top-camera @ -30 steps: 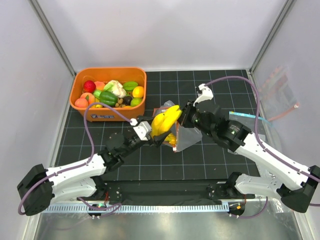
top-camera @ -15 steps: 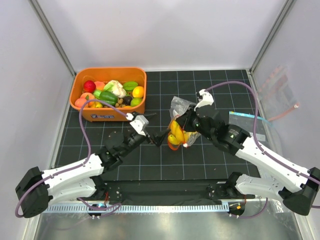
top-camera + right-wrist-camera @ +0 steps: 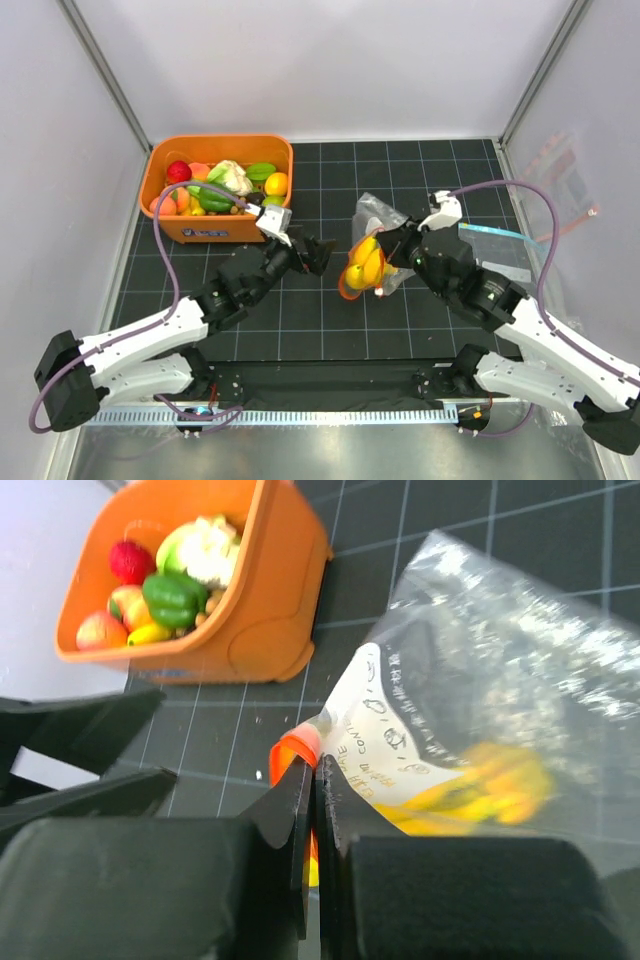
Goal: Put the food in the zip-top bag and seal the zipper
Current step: Place the fake fruit in the zipper food storage bag, then adjust the zipper food storage bag at the center of the board.
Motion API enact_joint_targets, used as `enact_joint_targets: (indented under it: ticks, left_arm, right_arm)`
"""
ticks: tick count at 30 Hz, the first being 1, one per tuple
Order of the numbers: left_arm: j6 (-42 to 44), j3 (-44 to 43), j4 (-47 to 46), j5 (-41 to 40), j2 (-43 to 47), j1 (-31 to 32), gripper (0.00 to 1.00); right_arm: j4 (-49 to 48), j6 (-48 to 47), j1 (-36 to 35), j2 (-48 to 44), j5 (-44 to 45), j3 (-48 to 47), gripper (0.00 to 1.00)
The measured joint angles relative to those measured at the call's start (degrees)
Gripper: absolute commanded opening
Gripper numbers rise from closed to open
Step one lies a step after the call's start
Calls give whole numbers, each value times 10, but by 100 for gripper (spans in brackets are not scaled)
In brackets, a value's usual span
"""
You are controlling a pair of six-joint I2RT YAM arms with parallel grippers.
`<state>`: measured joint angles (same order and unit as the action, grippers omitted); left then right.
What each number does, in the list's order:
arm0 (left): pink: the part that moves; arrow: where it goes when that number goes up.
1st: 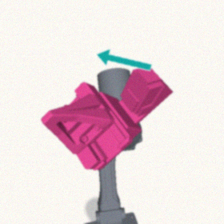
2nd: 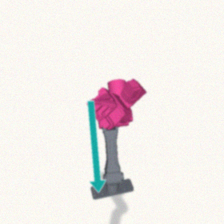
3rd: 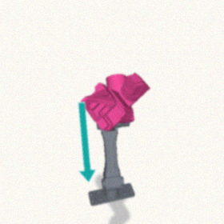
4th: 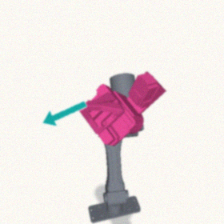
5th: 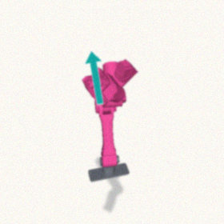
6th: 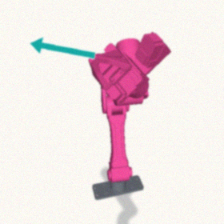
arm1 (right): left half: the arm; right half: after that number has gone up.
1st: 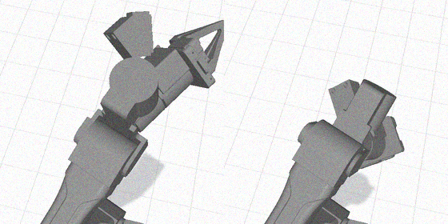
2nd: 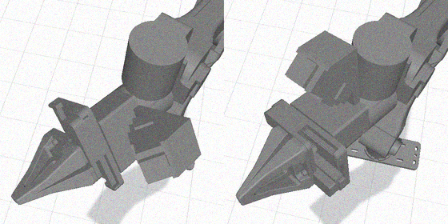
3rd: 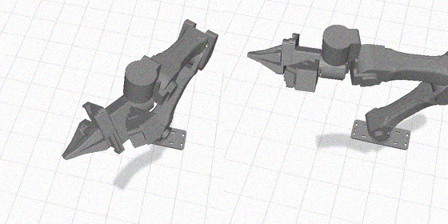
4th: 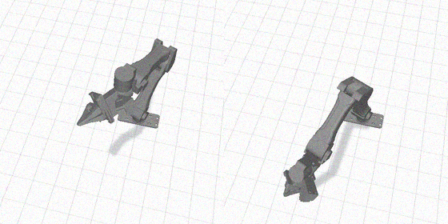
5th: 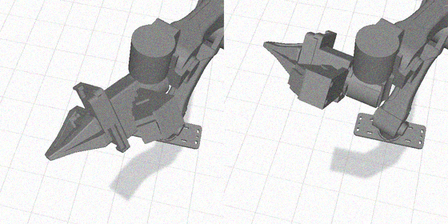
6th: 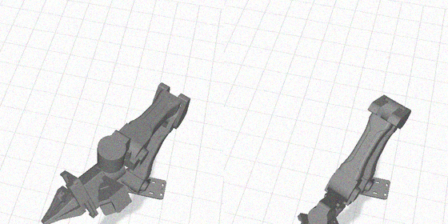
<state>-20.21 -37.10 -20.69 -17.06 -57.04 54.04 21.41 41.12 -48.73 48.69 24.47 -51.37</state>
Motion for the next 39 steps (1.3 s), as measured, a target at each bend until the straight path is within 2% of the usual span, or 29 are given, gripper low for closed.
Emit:
enact_joint_targets:
  ticks: [5,13,22,39]
  left_arm:
    - [-25,-5,17,-4,-36,0,92]
    - [-87,-4,-31,30,-123,0,84]
    - [-143,13,-93,61,-164,0,66]
    - [-167,19,-161,97,-258,15,59]
  right_arm:
    - [-3,3,0,-41,46,17,1]
    - [-1,2,1,-73,117,18,1]
    - [1,2,1,-88,148,18,1]
    - [0,2,1,-101,166,20,1]
